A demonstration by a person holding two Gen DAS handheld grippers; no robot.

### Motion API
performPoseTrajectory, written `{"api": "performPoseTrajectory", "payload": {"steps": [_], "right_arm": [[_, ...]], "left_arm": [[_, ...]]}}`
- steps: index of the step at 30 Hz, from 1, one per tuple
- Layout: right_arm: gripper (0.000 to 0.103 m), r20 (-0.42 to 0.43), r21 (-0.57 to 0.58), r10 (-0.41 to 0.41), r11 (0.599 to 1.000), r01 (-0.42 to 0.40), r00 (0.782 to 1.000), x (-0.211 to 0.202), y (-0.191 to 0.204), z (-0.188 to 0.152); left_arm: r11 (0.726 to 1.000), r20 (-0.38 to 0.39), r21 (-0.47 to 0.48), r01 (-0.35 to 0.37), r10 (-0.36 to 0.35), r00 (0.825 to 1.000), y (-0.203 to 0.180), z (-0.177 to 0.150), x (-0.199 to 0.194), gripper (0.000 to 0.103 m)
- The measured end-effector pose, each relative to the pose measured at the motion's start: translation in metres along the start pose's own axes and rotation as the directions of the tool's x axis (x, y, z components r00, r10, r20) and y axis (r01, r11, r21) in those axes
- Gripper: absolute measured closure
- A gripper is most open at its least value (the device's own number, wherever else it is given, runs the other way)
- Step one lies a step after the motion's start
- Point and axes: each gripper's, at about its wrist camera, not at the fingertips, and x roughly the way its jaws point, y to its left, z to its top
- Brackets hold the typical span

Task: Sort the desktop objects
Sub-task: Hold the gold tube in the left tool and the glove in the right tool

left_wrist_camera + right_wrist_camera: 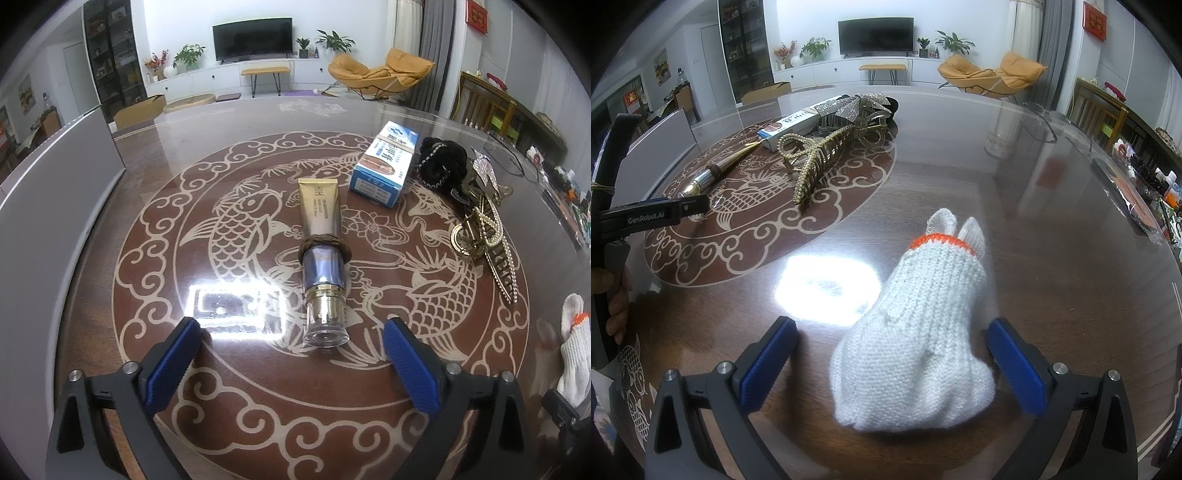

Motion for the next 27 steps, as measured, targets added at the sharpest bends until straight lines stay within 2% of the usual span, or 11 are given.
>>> {"api": "performPoseTrajectory", "payload": {"steps": [27], "right_arm": [[0.0,0.0,0.002,-0.001,1.0,0.001,1.0,-0.0004,-0.0004,-0.0001]], "left_arm": [[1.0,-0.003,-0.001,-0.002,0.002,1.0,0.0015,-0.0004,0.0012,0.0]]}}
